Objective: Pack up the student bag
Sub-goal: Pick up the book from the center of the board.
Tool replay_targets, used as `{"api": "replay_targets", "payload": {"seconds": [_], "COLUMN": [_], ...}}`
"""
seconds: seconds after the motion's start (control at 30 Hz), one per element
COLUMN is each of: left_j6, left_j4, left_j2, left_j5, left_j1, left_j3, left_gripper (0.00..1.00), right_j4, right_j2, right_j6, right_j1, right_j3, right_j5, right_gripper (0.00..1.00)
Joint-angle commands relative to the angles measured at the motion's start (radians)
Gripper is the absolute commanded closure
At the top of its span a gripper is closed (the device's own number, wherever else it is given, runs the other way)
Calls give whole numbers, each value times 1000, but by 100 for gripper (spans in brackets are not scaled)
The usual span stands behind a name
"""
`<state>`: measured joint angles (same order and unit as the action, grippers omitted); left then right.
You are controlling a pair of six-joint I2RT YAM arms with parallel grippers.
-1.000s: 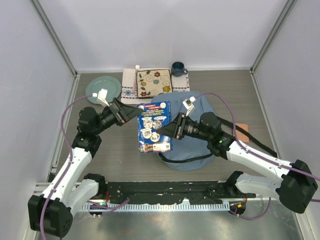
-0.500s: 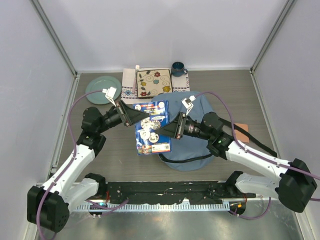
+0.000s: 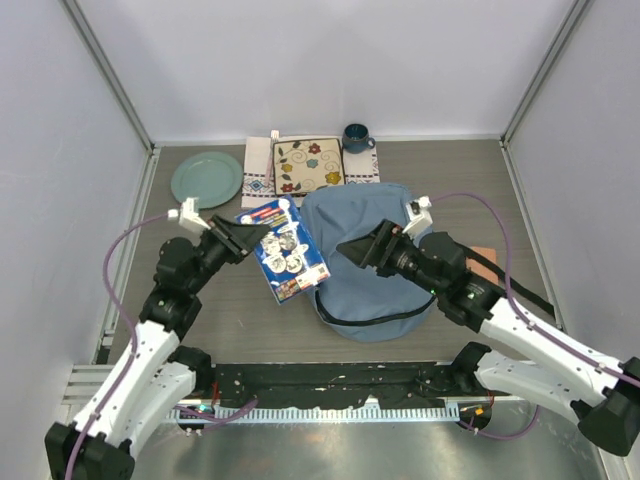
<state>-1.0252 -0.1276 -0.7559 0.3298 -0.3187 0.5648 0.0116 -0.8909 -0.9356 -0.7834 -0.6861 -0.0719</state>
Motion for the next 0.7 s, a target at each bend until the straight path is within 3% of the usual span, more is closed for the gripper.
{"api": "replay_targets", "payload": {"seconds": [0.0, 0.17, 0.4, 0.67], "left_j6": [-172, -311, -361, -378], "left_j4": [23, -49, -138, -240], "left_j2": [169, 210, 193, 147], "left_j5": [-392, -452, -449, -454], "left_j1": [4, 3, 1, -34], "left_j3": [-77, -135, -160, -184], "left_gripper": [100, 100, 100, 100], "right_j4": [-84, 129, 373, 554], "right_j2": [92, 55, -101, -284], "right_j6": [-47, -146, -192, -317], "right_j1": [1, -31, -126, -128], "right_j3": [35, 131, 140, 111], "right_j5": [215, 84, 52, 7], "right_gripper": [18, 18, 18, 18]}}
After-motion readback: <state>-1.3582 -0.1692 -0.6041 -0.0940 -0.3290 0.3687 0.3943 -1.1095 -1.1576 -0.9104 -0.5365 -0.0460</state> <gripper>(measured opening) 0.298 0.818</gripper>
